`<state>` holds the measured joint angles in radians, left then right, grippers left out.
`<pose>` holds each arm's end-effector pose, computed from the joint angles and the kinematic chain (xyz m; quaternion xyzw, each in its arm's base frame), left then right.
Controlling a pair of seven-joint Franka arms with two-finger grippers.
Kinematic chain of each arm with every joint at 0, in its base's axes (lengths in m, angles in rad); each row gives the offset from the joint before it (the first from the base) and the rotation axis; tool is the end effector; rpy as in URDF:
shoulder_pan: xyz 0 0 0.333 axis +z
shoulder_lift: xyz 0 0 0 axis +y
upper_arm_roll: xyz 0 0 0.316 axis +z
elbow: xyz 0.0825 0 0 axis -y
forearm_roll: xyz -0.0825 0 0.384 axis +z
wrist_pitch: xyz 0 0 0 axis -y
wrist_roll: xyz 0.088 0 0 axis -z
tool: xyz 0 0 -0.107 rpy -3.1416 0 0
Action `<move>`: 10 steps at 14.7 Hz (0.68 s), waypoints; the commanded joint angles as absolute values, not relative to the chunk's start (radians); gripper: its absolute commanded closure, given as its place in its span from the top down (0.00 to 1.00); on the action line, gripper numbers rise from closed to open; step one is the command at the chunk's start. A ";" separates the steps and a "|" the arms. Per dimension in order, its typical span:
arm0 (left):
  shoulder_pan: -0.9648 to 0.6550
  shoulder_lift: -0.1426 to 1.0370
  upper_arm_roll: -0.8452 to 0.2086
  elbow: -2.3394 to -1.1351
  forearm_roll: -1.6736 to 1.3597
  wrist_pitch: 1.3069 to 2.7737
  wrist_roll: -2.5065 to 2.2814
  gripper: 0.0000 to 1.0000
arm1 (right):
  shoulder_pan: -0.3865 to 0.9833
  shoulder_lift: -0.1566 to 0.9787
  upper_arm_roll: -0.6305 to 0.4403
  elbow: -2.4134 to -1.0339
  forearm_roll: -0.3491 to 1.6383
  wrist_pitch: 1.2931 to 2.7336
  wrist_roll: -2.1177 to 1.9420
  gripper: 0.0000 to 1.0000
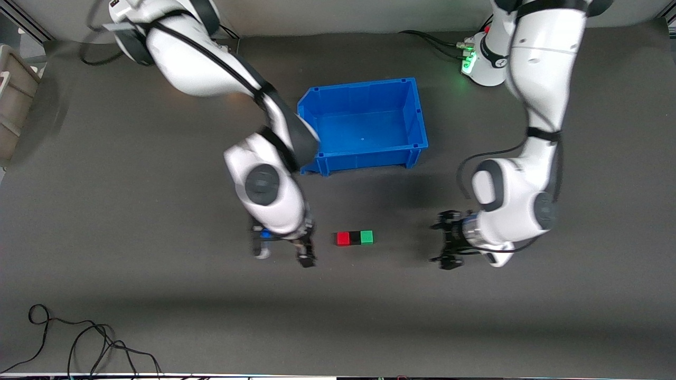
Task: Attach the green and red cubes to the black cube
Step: 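Open both grippers and lift them away from the joined cubes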
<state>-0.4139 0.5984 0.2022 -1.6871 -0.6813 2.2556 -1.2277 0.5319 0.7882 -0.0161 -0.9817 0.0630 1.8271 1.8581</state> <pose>0.6571 -0.1741 0.2583 0.7418 0.6392 -0.1344 0.1519 0.6642 0.3876 0.4006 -0.7797 0.6250 0.0125 0.0359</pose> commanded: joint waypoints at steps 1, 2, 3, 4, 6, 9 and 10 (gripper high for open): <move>-0.326 0.471 0.225 -1.767 -0.551 2.107 -1.085 1.00 | 0.459 0.610 0.000 -1.035 0.087 1.599 1.634 1.00; -0.281 0.442 0.225 -1.766 -0.488 2.058 -1.024 1.00 | 0.430 0.551 -0.002 -1.037 0.100 1.503 1.521 1.00; -0.255 0.413 0.225 -1.767 -0.426 2.022 -0.965 1.00 | 0.402 0.504 -0.008 -1.037 0.116 1.423 1.408 1.00; -0.221 0.384 0.225 -1.766 -0.364 1.987 -0.906 1.00 | 0.367 0.456 -0.011 -1.038 0.126 1.346 1.306 1.00; -0.186 0.330 0.225 -1.766 -0.275 1.935 -0.798 1.00 | 0.284 0.375 -0.012 -1.051 0.127 1.218 1.089 0.99; -0.140 0.252 0.225 -1.747 -0.212 1.830 -0.571 1.00 | 0.163 0.257 -0.020 -1.129 0.115 1.149 0.693 0.99; -0.137 0.223 0.227 -1.744 -0.184 1.783 -0.508 1.00 | 0.123 0.230 -0.031 -1.155 0.115 1.144 0.555 0.99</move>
